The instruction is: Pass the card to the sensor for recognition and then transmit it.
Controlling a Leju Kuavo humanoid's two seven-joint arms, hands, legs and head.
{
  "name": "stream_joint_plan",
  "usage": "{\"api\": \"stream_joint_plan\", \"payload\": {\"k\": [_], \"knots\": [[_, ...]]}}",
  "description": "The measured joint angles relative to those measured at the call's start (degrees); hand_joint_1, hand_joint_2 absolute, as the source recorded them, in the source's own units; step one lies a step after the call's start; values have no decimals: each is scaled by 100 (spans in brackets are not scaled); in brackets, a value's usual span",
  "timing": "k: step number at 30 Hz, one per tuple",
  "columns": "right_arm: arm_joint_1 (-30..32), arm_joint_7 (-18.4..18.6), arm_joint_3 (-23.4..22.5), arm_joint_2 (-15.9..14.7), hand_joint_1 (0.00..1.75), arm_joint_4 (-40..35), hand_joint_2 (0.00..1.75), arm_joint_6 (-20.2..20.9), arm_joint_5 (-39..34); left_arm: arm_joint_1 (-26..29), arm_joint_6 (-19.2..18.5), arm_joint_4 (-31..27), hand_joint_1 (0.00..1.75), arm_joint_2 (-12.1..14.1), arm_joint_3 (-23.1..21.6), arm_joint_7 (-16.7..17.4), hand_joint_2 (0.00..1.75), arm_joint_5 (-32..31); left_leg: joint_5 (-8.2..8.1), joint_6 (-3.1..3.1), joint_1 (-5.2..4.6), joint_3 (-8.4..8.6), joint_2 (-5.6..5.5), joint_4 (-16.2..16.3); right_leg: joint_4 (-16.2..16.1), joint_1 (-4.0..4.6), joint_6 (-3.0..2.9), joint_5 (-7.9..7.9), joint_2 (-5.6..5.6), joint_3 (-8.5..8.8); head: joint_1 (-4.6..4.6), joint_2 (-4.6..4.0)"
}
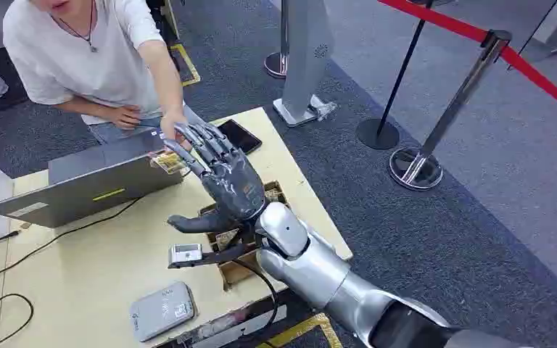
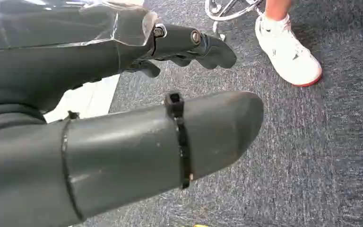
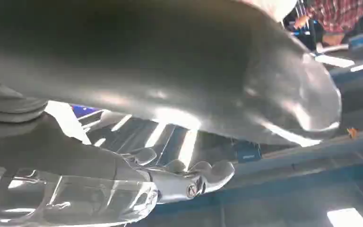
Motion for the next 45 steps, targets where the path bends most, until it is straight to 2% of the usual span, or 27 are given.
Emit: {"api": "stream_joint_plan", "payload": {"k": [8, 9, 27, 45], "knots": [[-324, 59, 79, 0, 0, 616, 0, -37, 26, -5, 33, 4, 0, -2, 0, -4, 0, 0, 0, 0, 0, -1, -1, 0, 0, 0, 0, 0, -1, 0, 0, 0], [-339, 59, 85, 0, 0, 655, 175, -41, 26, -5, 33, 4, 0, -2, 0, -4, 0, 0, 0, 0, 0, -1, -1, 0, 0, 0, 0, 0, -1, 0, 0, 0], [-446, 116, 151, 0, 0, 1110, 175, -151, 24, -5, 35, 37, 0, -2, -7, -61, 0, -9, 0, 0, 0, 0, -1, 1, 0, 0, 0, 0, -1, 0, 2, 0], [-403, 129, 188, -22, 0, 1062, 175, -153, 24, -4, 48, 39, 0, -2, -7, 31, 0, 42, 0, 0, 0, 0, -1, 1, 0, 0, 0, 0, 0, -1, 0, 0]]}}
